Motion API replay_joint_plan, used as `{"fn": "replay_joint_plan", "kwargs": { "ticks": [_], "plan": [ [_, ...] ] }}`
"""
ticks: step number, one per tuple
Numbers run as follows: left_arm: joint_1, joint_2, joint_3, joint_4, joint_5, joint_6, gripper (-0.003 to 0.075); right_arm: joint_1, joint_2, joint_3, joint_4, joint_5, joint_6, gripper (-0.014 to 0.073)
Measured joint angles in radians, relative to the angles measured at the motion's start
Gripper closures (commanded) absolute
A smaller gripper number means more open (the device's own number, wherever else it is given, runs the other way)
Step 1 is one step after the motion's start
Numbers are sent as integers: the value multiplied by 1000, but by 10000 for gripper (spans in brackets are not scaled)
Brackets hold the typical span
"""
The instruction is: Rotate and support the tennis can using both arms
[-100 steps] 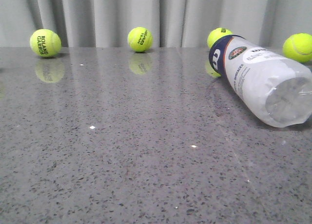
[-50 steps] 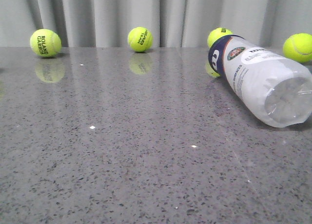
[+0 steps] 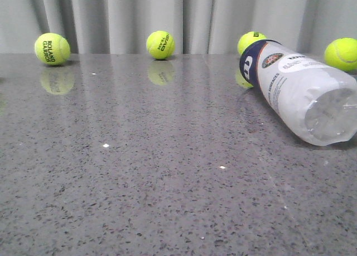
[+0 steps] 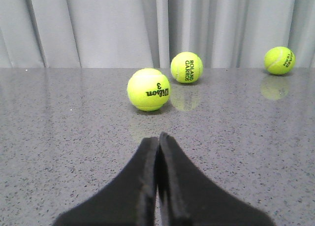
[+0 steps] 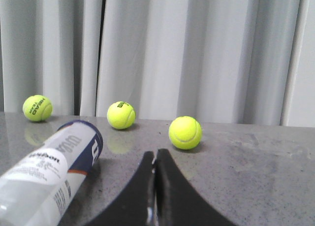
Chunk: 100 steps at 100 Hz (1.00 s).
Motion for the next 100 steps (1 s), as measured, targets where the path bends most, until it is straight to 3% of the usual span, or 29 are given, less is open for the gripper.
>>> {"fn": "replay_joint_plan", "kwargs": {
  "ticks": [21, 43, 55, 77, 100],
  "plan": [
    [0, 0, 0, 0, 0, 0, 740, 0, 40, -173, 0, 214, 7, 652],
    [0, 0, 0, 0, 0, 0, 740, 0, 244, -376, 0, 443, 8, 620],
    [0, 0, 0, 0, 0, 0, 740, 0, 368, -457, 0, 497, 8, 459],
    [0, 0, 0, 0, 0, 0, 740, 0, 542, -540, 0, 513, 8, -73],
    [0, 0, 0, 0, 0, 0, 740, 0, 588, -545, 0, 461, 8, 0]
  ]
}}
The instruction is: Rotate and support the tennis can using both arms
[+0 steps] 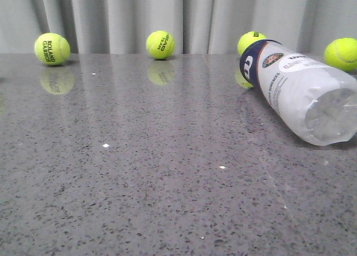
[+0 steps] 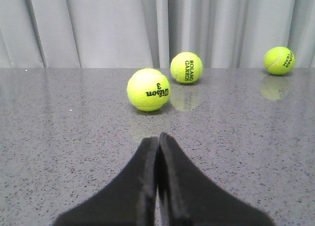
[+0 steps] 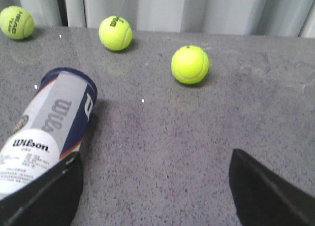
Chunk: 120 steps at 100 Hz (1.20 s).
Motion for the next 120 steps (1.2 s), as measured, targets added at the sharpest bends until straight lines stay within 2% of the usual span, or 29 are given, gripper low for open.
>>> {"fn": "replay_joint_plan", "kwargs": {
  "ticks": [18, 32, 54, 81, 120],
  "plan": [
    [0, 0, 0, 0, 0, 0, 740, 0, 2, -1, 0, -16, 0, 2],
    [0, 0, 0, 0, 0, 0, 740, 0, 21, -65, 0, 47, 1, 2],
    [0, 0, 0, 0, 0, 0, 740, 9, 139, -279, 5, 254, 1, 2],
    [0, 0, 0, 0, 0, 0, 740, 96, 371, -573, 52, 497, 1, 2],
    [0, 0, 0, 0, 0, 0, 740, 194, 740, -891, 119, 722, 48, 2]
  ]
}}
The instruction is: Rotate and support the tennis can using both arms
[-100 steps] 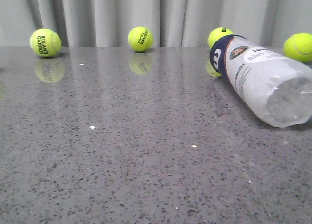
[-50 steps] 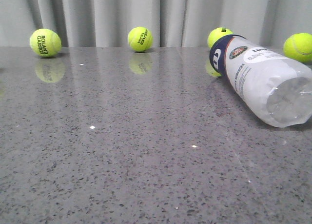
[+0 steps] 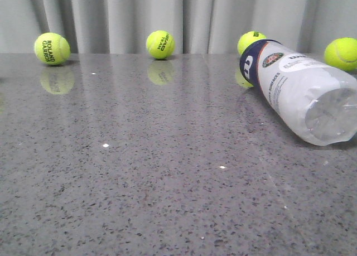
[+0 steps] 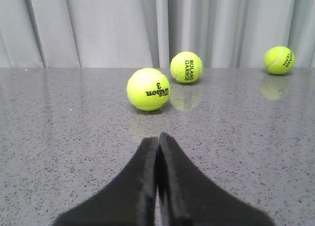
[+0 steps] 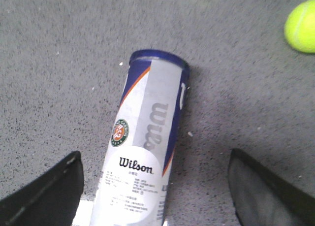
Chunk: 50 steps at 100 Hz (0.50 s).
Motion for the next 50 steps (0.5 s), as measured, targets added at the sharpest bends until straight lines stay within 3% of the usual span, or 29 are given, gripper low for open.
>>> {"fn": "replay_joint_plan", "kwargs": {
  "ticks": [50],
  "plan": [
    [0, 0, 0, 0, 0, 0, 740, 2, 328, -134, 56, 105, 69, 2]
  ]
}}
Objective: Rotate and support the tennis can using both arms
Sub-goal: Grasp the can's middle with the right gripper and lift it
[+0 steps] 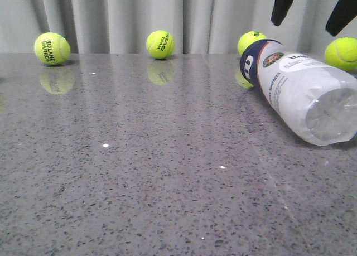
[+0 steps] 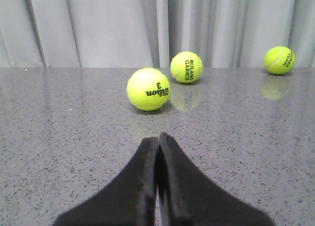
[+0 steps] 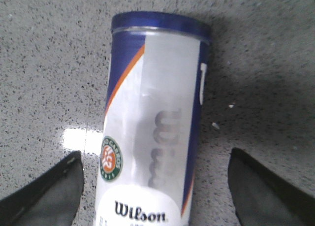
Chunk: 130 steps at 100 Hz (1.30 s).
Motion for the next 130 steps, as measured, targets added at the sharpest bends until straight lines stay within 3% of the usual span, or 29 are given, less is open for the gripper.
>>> {"fn": "replay_joint_plan", "kwargs": {
  "ticks": [58, 66, 83, 98, 117, 130],
  "plan": [
    [0, 0, 0, 0, 0, 0, 740, 0, 171, -19, 46, 4, 1, 8],
    [0, 0, 0, 0, 0, 0, 740, 0, 179, -19, 50, 4, -1, 59],
    [0, 0, 0, 0, 0, 0, 740, 0, 181, -22, 51, 4, -1, 258],
    [0, 0, 0, 0, 0, 0, 740, 0, 184, -29, 51, 4, -7, 306],
    [0, 0, 0, 0, 0, 0, 740, 13, 205, -124, 38, 26, -142, 306],
    [0, 0, 0, 0, 0, 0, 740, 59, 205, -230, 35, 50, -305, 306]
  ]
}}
